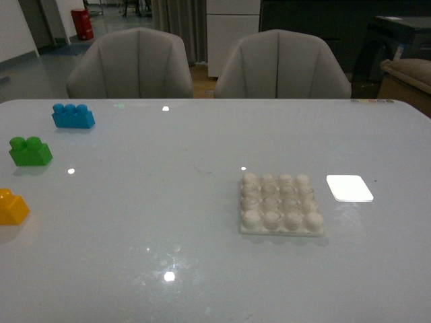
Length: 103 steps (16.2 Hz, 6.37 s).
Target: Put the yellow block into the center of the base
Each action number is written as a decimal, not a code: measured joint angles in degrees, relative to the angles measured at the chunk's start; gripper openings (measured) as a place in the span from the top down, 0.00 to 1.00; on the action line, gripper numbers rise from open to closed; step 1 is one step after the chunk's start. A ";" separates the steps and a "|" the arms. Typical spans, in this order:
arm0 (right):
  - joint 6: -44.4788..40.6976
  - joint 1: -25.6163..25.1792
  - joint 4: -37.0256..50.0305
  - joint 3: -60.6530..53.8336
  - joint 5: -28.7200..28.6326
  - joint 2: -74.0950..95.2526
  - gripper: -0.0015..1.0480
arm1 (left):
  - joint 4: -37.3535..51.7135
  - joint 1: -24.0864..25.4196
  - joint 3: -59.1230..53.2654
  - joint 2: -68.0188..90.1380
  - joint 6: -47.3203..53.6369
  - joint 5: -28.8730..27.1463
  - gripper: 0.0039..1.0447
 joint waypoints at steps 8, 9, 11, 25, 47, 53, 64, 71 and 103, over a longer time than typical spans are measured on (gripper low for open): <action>0.00 0.00 0.00 0.00 0.00 0.00 0.06 | 0.00 0.00 0.00 0.00 0.00 0.00 0.06; 0.00 0.00 0.00 0.00 0.00 0.00 0.06 | 0.00 0.00 0.00 0.00 0.00 -0.02 0.06; 0.00 0.00 0.00 0.00 0.00 0.00 0.06 | 0.00 0.00 0.00 0.00 0.00 0.00 0.06; -0.04 -0.74 26.71 38.71 -2.97 76.85 0.06 | 0.00 0.00 0.00 0.00 0.00 0.00 0.06; 7.89 10.23 3.80 71.65 -6.60 125.79 0.06 | 0.00 0.00 0.00 0.00 0.00 0.00 0.06; 8.85 10.99 4.37 72.48 -5.97 128.45 0.06 | 0.02 0.00 0.00 0.00 0.00 0.00 0.06; 11.69 15.26 7.30 72.98 -5.42 130.94 0.06 | 0.00 0.00 0.00 0.00 0.00 0.00 0.06; 18.67 21.27 3.76 78.07 -7.54 132.56 0.06 | 0.00 0.00 0.00 0.00 0.00 0.00 0.06; 20.28 -4.44 23.15 32.68 -9.60 72.22 0.12 | 0.00 0.00 0.00 0.00 0.00 0.00 0.06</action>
